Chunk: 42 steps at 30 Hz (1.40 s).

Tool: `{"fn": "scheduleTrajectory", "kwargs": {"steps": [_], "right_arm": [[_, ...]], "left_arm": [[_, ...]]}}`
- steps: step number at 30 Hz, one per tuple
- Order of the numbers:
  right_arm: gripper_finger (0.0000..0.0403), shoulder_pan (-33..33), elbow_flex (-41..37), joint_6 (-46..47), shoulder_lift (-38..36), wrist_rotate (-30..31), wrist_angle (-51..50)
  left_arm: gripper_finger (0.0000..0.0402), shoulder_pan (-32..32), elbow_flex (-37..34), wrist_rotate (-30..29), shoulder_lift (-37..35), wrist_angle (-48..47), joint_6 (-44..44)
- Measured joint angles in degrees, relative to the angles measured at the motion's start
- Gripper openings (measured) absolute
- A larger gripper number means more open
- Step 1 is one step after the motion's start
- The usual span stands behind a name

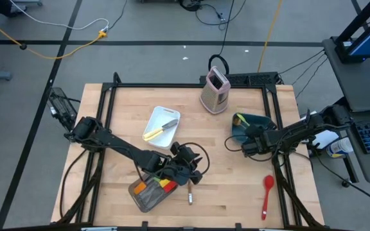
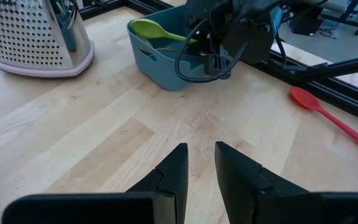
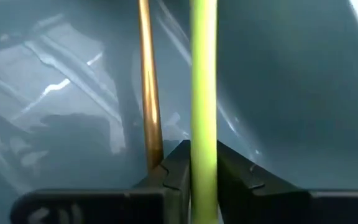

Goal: Pick & Place Kitchen Items
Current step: Put the green spoon into the blue bin, then put the brown spoon into the blue bin

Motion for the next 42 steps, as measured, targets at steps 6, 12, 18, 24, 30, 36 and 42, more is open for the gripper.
{"fn": "scheduleTrajectory", "kwargs": {"steps": [6, 12, 18, 24, 30, 36, 42], "right_arm": [[0.0097, 0.00, 0.00, -0.19, 0.00, 2.68, 0.89], [0.0124, 0.00, 0.02, -1.36, -0.02, 2.76, 0.91], [0.0129, 0.00, 0.04, -1.50, -0.02, 2.55, 0.89], [0.0129, 0.00, 0.13, -1.94, -0.02, 2.49, 0.87], [0.0124, -0.04, 1.28, -2.45, 0.04, 3.32, 1.16], [0.0123, -0.02, 2.01, -3.45, 0.02, 4.17, 1.79], [0.0121, -0.02, 2.01, -3.48, 0.02, 6.16, 1.87]], "left_arm": [[0.0085, 0.17, 0.00, -0.02, 0.00, 0.00, 0.00], [0.0085, 0.17, 0.00, 0.00, 0.00, 0.00, -0.02], [0.0085, 0.17, 0.00, -0.01, 0.00, 0.02, -0.15], [0.0085, 0.17, 0.00, -0.02, 0.00, 0.04, -0.22], [0.0085, 0.17, 0.00, -0.02, 0.00, 0.04, -0.33], [0.0085, 0.17, 0.00, -0.02, 0.00, 0.04, -0.31], [0.0085, 0.17, 0.00, -0.02, 0.00, 0.07, -0.31]]}}
